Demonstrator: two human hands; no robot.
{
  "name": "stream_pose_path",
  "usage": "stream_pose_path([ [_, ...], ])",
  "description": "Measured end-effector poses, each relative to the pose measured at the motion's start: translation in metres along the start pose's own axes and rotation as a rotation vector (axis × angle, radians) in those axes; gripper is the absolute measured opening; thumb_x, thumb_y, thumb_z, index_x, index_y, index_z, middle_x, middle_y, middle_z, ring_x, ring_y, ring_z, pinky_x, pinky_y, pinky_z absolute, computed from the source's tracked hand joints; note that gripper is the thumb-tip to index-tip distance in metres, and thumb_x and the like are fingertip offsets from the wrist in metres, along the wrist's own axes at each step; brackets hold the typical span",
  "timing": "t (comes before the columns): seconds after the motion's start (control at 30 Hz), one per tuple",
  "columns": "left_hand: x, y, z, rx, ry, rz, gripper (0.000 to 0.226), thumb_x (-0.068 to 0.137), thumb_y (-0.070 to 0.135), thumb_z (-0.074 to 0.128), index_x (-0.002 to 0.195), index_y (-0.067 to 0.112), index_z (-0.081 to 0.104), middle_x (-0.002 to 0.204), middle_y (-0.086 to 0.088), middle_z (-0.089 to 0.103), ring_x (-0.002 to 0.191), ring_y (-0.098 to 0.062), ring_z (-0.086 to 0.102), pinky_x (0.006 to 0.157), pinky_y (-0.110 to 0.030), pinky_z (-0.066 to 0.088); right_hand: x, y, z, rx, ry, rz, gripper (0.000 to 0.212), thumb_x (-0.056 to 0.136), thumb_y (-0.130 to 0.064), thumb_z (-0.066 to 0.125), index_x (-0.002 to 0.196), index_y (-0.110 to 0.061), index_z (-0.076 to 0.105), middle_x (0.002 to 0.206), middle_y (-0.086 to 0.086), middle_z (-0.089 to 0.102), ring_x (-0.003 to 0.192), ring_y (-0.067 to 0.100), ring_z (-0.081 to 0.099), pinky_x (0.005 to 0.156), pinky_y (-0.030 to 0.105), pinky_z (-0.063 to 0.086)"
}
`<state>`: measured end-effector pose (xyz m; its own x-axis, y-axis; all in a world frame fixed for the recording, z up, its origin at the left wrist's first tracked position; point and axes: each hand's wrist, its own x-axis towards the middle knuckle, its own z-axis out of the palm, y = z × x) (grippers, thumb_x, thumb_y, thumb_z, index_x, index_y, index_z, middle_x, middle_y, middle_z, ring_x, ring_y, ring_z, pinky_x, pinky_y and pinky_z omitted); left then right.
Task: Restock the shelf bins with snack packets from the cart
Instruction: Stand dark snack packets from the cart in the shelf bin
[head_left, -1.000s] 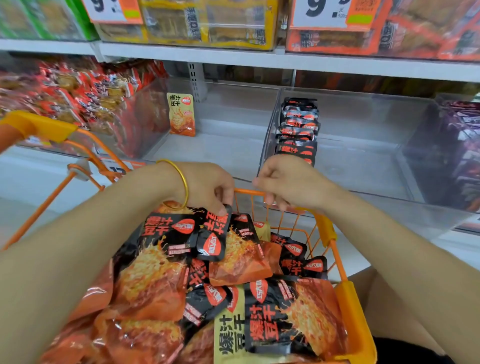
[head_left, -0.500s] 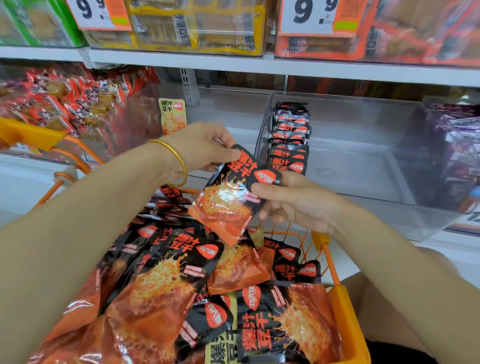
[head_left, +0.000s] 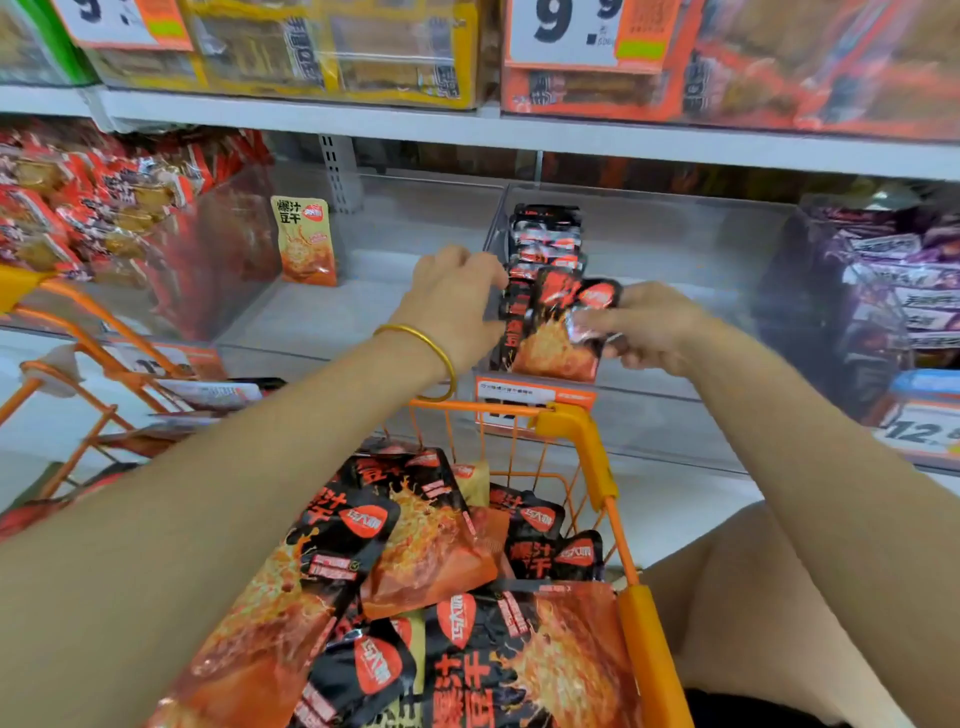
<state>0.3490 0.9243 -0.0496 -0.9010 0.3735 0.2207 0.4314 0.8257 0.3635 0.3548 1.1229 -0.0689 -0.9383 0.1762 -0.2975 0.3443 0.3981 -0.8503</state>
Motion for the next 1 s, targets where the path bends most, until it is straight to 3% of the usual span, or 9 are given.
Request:
stream_pose_path([
  [0.13, -0.004, 0.001, 0.007, 0.132, 0.037, 0.042, 0.038, 0.085, 0.005, 0.054, 0.123, 0.011, 0.050, 0.129, -0.014, 0.034, 0.116, -0.032, 0.034, 0.096, -0.045, 0.037, 0.016, 0.007, 0.025, -0.187, -0.083, 0.066, 0.017, 0.085, -0.022, 0.069, 0.083, -0.011, 0.057, 0.084, 0.007, 0.065, 0.061, 0.014, 0.060, 0.056, 0.023, 0.048],
  [0.23, -0.005, 0.001, 0.008, 0.174, 0.040, 0.071, 0.039, 0.086, 0.001, 0.050, 0.124, 0.008, 0.048, 0.130, -0.015, 0.032, 0.113, -0.034, 0.038, 0.092, -0.047, 0.040, 0.020, 0.006, 0.032, -0.368, -0.085, -0.017, 0.023, 0.083, -0.030, 0.071, 0.094, -0.014, 0.059, 0.092, 0.004, 0.064, 0.077, 0.016, 0.060, 0.066, 0.025, 0.050],
  [0.33, -0.005, -0.001, 0.010, 0.194, 0.026, 0.069, 0.043, 0.085, -0.002, 0.050, 0.126, 0.007, 0.046, 0.131, -0.015, 0.029, 0.110, -0.034, 0.040, 0.089, -0.046, 0.043, 0.021, 0.008, 0.039, -0.513, -0.157, -0.023, 0.037, 0.085, -0.034, 0.067, 0.112, -0.009, 0.063, 0.116, 0.009, 0.065, 0.104, 0.025, 0.059, 0.095, 0.035, 0.047],
  [0.5, -0.005, -0.002, 0.011, 0.174, 0.035, 0.082, 0.043, 0.084, -0.005, 0.050, 0.124, 0.009, 0.047, 0.132, -0.013, 0.027, 0.110, -0.032, 0.040, 0.088, -0.041, 0.044, 0.022, 0.003, 0.047, -0.661, -0.122, -0.028, 0.036, 0.092, -0.034, 0.058, 0.119, -0.010, 0.061, 0.121, 0.010, 0.062, 0.110, 0.026, 0.057, 0.091, 0.029, 0.044],
  [0.67, -0.006, -0.001, 0.011, 0.171, 0.029, 0.076, 0.041, 0.085, -0.004, 0.049, 0.124, 0.007, 0.047, 0.133, -0.014, 0.026, 0.111, -0.033, 0.039, 0.090, -0.044, 0.044, 0.028, 0.000, 0.049, -0.563, 0.047, -0.037, 0.048, 0.072, -0.035, 0.079, 0.111, -0.012, 0.062, 0.106, 0.003, 0.064, 0.104, 0.021, 0.060, 0.084, 0.025, 0.045],
  [0.77, -0.008, 0.000, 0.010, 0.168, 0.020, 0.064, 0.037, 0.084, -0.004, 0.049, 0.119, 0.008, 0.050, 0.134, -0.013, 0.026, 0.113, -0.033, 0.039, 0.090, -0.045, 0.043, 0.032, 0.003, 0.049, -0.449, 0.110, -0.053, 0.055, 0.064, -0.030, 0.085, 0.111, -0.011, 0.062, 0.112, 0.005, 0.066, 0.103, 0.021, 0.061, 0.085, 0.027, 0.047],
  [0.9, -0.008, 0.000, 0.010, 0.164, 0.018, 0.052, 0.036, 0.083, -0.006, 0.050, 0.117, 0.008, 0.051, 0.135, -0.013, 0.025, 0.114, -0.033, 0.038, 0.090, -0.044, 0.044, 0.032, 0.005, 0.051, -0.507, 0.025, -0.035, 0.060, 0.071, -0.028, 0.082, 0.123, -0.011, 0.056, 0.121, 0.005, 0.061, 0.110, 0.022, 0.057, 0.092, 0.028, 0.045],
  [1.0, -0.009, 0.000, 0.009, 0.158, 0.008, 0.048, 0.034, 0.084, -0.005, 0.049, 0.116, 0.008, 0.051, 0.135, -0.013, 0.025, 0.114, -0.033, 0.037, 0.090, -0.045, 0.044, 0.032, 0.008, 0.047, -0.445, -0.047, 0.029, 0.051, 0.076, -0.023, 0.078, 0.121, -0.009, 0.057, 0.119, 0.006, 0.061, 0.100, 0.020, 0.055, 0.084, 0.027, 0.044],
])
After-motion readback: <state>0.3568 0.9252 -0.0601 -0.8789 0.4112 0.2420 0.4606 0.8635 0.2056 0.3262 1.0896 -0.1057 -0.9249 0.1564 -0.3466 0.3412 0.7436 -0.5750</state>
